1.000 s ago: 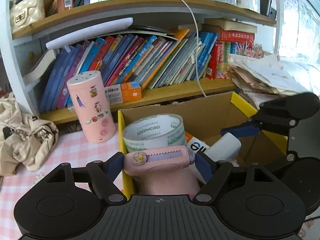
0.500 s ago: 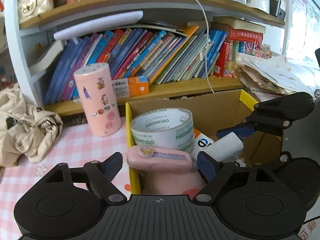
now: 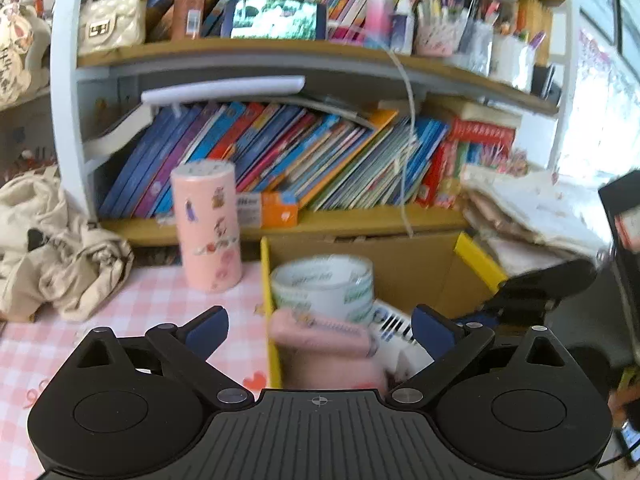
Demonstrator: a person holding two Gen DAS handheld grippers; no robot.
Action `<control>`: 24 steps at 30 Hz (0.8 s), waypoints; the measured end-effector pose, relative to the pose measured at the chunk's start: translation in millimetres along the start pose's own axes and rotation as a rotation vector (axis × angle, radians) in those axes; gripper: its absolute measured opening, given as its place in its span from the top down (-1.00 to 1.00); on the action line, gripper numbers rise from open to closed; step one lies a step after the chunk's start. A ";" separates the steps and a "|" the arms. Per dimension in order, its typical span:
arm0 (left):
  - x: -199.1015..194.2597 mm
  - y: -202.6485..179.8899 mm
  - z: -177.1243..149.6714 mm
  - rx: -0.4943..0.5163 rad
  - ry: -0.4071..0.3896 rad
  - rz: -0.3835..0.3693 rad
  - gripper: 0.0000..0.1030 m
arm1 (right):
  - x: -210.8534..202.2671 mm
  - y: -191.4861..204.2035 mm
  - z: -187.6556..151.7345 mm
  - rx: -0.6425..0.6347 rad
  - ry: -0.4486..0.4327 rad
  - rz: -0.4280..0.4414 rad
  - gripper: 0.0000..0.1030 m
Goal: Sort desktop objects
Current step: 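Lower the cutter into the box and open the left tool while the right tool releases the charger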
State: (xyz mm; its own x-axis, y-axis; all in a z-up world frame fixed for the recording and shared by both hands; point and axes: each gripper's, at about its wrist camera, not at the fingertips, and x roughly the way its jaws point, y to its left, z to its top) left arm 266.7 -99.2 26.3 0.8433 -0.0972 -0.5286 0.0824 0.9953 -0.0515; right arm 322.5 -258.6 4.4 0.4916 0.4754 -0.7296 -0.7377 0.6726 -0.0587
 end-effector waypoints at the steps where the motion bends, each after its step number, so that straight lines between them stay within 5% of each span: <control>1: 0.3 -0.5 -1.8 0.007 0.009 0.010 -0.93 | 1.6 -2.1 0.4 0.017 0.005 0.003 -0.11; 7: -4.7 -1.3 -7.7 0.025 0.020 0.035 -0.93 | 3.1 -3.2 1.6 0.051 0.001 -0.015 -0.56; 24: -34.8 -3.7 -13.7 -0.003 -0.018 0.054 -0.93 | -41.3 5.8 -11.1 0.153 -0.121 -0.125 -0.78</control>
State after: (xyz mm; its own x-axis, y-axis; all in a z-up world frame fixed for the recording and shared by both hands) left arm 229.8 -99.6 33.3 0.8557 -0.0430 -0.5157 0.0346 0.9991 -0.0259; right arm 292.8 -280.6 26.7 0.6333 0.4418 -0.6354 -0.5936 0.8041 -0.0326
